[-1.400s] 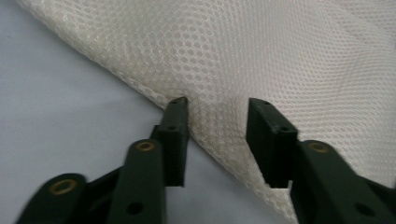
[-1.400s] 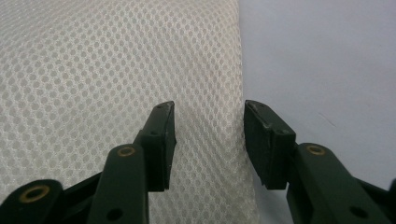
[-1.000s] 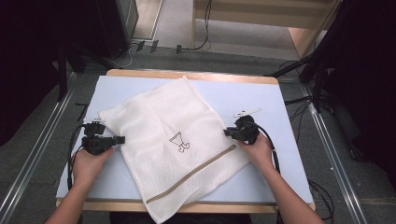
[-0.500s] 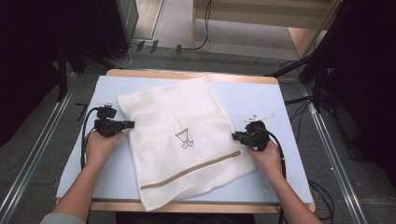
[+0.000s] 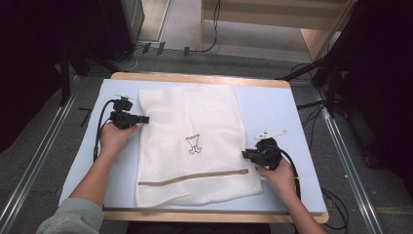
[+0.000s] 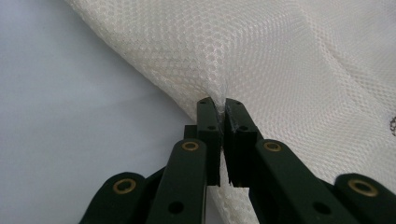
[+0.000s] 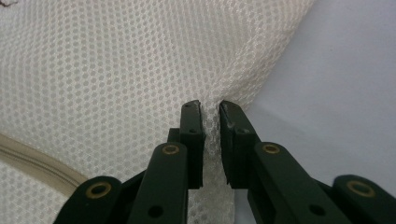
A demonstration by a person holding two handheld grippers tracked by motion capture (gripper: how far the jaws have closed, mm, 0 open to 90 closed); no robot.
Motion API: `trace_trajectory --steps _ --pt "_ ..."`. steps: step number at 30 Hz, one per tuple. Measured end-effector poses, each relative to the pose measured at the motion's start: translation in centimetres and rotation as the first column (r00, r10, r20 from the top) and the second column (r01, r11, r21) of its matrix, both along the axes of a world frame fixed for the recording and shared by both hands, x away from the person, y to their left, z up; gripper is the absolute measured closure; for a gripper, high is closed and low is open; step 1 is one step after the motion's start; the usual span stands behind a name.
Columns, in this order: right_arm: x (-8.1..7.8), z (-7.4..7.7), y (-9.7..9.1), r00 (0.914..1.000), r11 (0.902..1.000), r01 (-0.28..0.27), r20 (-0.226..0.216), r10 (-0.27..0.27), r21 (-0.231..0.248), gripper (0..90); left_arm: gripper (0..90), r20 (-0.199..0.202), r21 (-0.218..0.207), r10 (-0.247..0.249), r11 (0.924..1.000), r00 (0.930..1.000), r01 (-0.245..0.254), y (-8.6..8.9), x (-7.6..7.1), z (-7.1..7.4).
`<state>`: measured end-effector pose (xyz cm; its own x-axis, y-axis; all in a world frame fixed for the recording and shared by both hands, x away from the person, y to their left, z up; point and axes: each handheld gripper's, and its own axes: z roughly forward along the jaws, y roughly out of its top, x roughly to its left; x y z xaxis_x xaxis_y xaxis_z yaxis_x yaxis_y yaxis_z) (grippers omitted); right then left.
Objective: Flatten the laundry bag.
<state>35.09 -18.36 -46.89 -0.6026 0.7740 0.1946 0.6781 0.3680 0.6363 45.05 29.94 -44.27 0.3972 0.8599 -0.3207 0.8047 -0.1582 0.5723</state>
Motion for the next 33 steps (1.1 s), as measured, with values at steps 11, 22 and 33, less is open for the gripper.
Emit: trace_trajectory --steps 11,22,33 --pt "-0.5 -0.1 0.0 0.9997 0.9994 0.018 -0.015 -0.018 0.031 79.6 79.4 0.019 0.004 0.002 1.0000 0.9998 -0.002 -0.6 2.0 -0.1" --pt "-0.7 0.4 -0.4 0.9977 0.9987 0.027 0.061 -0.029 0.045 56.2 50.3 0.038 0.008 0.000 1.0000 0.9993 0.000 0.1 -3.3 1.4" --pt "0.2 -0.3 0.0 0.9985 0.9999 0.013 0.053 -0.013 -0.008 57.3 52.8 -0.055 0.043 -0.053 0.9976 0.9971 0.055 -1.0 -7.6 -0.2"
